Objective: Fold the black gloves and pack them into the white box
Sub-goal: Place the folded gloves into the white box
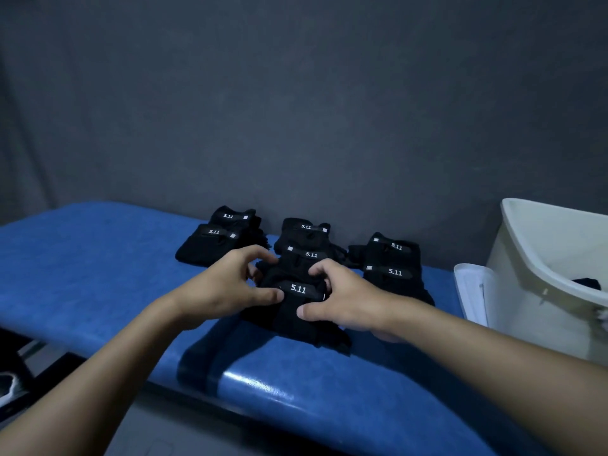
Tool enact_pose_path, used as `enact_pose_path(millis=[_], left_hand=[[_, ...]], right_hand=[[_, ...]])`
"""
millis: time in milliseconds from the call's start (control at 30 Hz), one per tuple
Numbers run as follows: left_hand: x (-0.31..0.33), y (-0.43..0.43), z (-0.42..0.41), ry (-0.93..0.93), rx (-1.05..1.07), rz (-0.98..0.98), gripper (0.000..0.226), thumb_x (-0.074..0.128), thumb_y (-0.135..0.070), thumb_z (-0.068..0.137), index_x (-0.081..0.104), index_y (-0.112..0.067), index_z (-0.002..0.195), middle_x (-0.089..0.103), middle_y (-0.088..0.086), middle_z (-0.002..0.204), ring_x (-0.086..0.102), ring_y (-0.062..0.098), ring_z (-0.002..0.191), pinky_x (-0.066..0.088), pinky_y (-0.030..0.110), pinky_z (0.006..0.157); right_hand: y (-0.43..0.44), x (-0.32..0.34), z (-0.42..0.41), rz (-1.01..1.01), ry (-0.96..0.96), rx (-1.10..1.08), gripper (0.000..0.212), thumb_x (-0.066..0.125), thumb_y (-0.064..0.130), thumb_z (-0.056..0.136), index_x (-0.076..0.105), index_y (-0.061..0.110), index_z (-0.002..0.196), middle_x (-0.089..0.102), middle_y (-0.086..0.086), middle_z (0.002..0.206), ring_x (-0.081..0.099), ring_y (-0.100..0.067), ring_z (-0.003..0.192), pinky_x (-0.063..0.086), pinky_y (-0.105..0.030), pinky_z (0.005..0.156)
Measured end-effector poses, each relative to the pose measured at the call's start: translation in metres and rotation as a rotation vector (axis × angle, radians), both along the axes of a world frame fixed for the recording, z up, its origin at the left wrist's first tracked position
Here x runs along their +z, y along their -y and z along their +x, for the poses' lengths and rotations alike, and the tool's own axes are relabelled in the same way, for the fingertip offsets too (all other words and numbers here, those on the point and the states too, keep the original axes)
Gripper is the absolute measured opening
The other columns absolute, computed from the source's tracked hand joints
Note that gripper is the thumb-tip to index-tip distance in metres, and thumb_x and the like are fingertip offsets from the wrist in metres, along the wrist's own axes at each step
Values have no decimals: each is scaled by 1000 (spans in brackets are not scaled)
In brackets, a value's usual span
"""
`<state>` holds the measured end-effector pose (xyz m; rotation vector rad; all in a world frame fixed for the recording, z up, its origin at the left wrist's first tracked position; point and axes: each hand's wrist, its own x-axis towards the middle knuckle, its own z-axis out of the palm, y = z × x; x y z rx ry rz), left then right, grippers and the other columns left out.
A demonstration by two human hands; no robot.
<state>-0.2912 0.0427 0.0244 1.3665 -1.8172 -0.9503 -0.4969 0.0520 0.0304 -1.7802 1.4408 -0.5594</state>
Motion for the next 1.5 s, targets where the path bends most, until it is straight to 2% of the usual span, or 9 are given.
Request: enact_pose_path(millis=[100,300,500,633,733,933,1100,1233,1500], left_hand=[[10,-6,-1,-183,-43,-8,39,78,-15,81,64,-25,116,64,7,94,65,17,78,54,23,71],[51,-13,-19,-408,5,-91,49,88,-18,70,65,-27,112,73,5,92,68,18,74,48,34,61],[117,-21,-54,-436,-135,-231,40,74,-5,79,64,-18,116,73,18,101,73,21,82,58,26,65],[159,-22,-90,-342,-299,-286,51,76,-14,73,61,-16,122,75,15,99,73,24,90,59,31,82],[178,-21,-124,-313,-387,-318,55,77,-19,69,60,-15,121,74,18,102,72,24,91,55,37,91],[188,-14,-202,-362,-441,-343,49,83,-25,72,63,-21,117,72,6,108,72,20,97,56,32,84],[172,-12,-263,-449,-492,-234,51,78,-15,84,52,-16,128,68,20,113,72,21,85,59,34,79],[160,-13,-302,-501,-515,-127,47,72,-7,87,49,-13,127,71,23,105,70,23,78,60,35,67],[140,-5,-339,-425,-601,-15,49,72,-2,85,51,-18,127,67,27,113,73,26,87,61,41,73]], right_hand=[[-2,6,-1,-40,33,-9,58,81,26,76,50,24,125,63,5,109,64,-6,88,57,-22,77],[-14,45,-18,-105,159,21,35,81,18,77,62,23,106,72,5,92,67,-1,74,53,-16,64],[-23,99,-58,-174,329,68,62,83,27,76,53,20,130,71,-2,114,69,-16,104,53,-39,97],[-33,136,-97,-168,466,64,81,82,28,73,41,20,142,71,-12,114,71,-25,100,55,-36,86],[-46,154,-129,-243,433,36,66,77,19,75,48,18,135,70,-19,113,67,-37,107,49,-48,97],[-72,167,-194,-398,457,-120,54,70,6,81,51,10,131,68,-24,115,66,-38,109,50,-48,98],[-89,162,-245,-481,466,-271,46,66,3,87,51,11,130,69,-19,116,68,-31,108,50,-49,99],[-97,153,-279,-445,410,-321,52,70,9,84,50,15,131,71,-13,114,69,-26,106,50,-51,100],[-97,155,-325,-314,224,-317,63,78,23,70,55,33,128,67,-3,120,68,-17,107,52,-43,97]])
